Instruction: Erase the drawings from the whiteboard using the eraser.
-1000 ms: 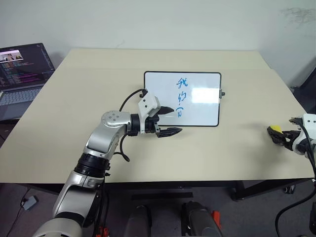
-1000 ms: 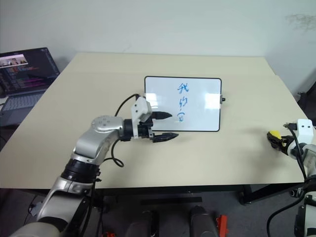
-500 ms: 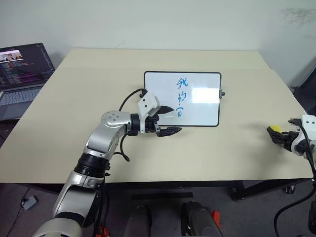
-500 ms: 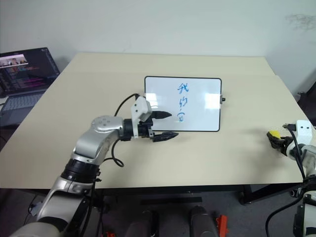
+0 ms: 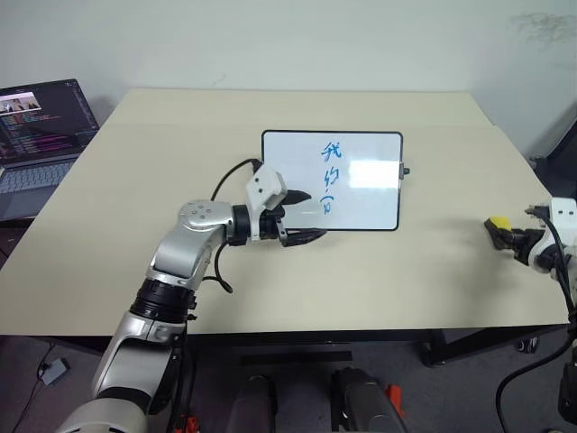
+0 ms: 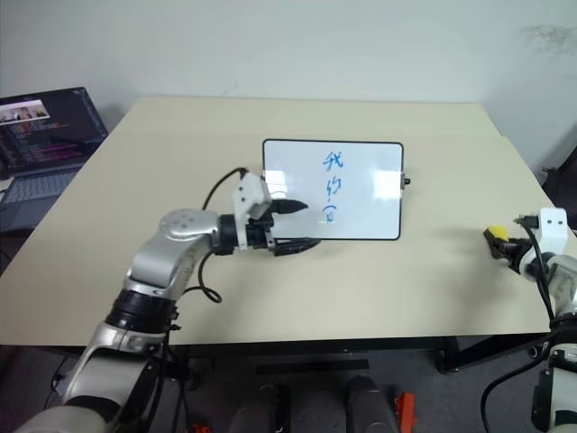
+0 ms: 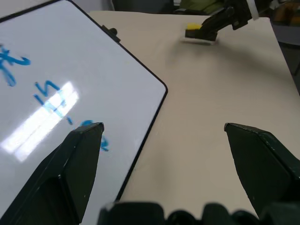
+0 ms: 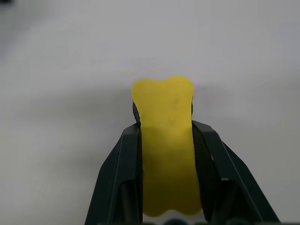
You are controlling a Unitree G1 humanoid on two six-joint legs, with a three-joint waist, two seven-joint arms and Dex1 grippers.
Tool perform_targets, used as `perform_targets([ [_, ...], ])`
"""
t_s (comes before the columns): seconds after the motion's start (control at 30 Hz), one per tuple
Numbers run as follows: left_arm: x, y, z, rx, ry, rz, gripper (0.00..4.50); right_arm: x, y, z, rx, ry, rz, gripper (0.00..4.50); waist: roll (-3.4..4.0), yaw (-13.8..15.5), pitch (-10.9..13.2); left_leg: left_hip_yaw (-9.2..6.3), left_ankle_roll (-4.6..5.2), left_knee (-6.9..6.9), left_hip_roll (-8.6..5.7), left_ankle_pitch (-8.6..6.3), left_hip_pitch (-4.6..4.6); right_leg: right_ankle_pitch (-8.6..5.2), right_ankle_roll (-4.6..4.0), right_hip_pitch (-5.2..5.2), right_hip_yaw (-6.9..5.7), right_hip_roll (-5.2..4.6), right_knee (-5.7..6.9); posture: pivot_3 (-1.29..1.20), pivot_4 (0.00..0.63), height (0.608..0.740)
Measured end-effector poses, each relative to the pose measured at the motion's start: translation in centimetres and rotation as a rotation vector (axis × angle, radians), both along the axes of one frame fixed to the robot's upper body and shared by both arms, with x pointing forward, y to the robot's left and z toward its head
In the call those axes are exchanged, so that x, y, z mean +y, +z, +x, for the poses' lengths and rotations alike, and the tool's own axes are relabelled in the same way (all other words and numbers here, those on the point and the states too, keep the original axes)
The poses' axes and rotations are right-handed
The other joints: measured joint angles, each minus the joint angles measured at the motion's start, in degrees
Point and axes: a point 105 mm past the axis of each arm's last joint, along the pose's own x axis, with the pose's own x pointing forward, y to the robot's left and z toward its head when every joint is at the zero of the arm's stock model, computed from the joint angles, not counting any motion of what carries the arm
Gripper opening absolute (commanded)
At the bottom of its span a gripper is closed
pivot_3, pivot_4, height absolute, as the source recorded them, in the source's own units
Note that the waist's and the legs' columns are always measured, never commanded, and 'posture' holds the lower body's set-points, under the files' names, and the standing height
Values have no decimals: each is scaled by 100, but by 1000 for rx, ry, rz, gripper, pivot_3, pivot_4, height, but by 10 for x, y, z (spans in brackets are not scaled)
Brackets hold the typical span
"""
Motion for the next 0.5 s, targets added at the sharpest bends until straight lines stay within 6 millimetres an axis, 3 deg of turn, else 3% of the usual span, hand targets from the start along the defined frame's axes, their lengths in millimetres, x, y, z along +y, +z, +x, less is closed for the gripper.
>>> perform_targets([
  [0.1,17,11,5,-25,52,-7,4500,31,53,8,-174,109,-39,1088,1,2,1,-5,0,-2,2,0,0,0,0,0,-4,2,0,0,150,740],
  [0.2,34,17,8,-43,107,4,4500,72,92,12,-317,231,-63,1088,0,9,1,-7,-1,-2,2,0,-1,0,0,1,-4,2,-5,0,150,740],
  [0.33,56,27,14,-76,199,0,4500,119,111,16,-390,368,-99,1088,0,28,1,-6,-1,-2,2,0,-4,0,-1,1,-5,-2,-8,0,150,740],
  [0.5,63,31,20,-107,277,-7,4500,162,127,24,-450,482,-180,1088,0,55,1,-6,-1,-6,2,-1,-8,0,-1,-4,-7,-4,-9,0,150,740],
])
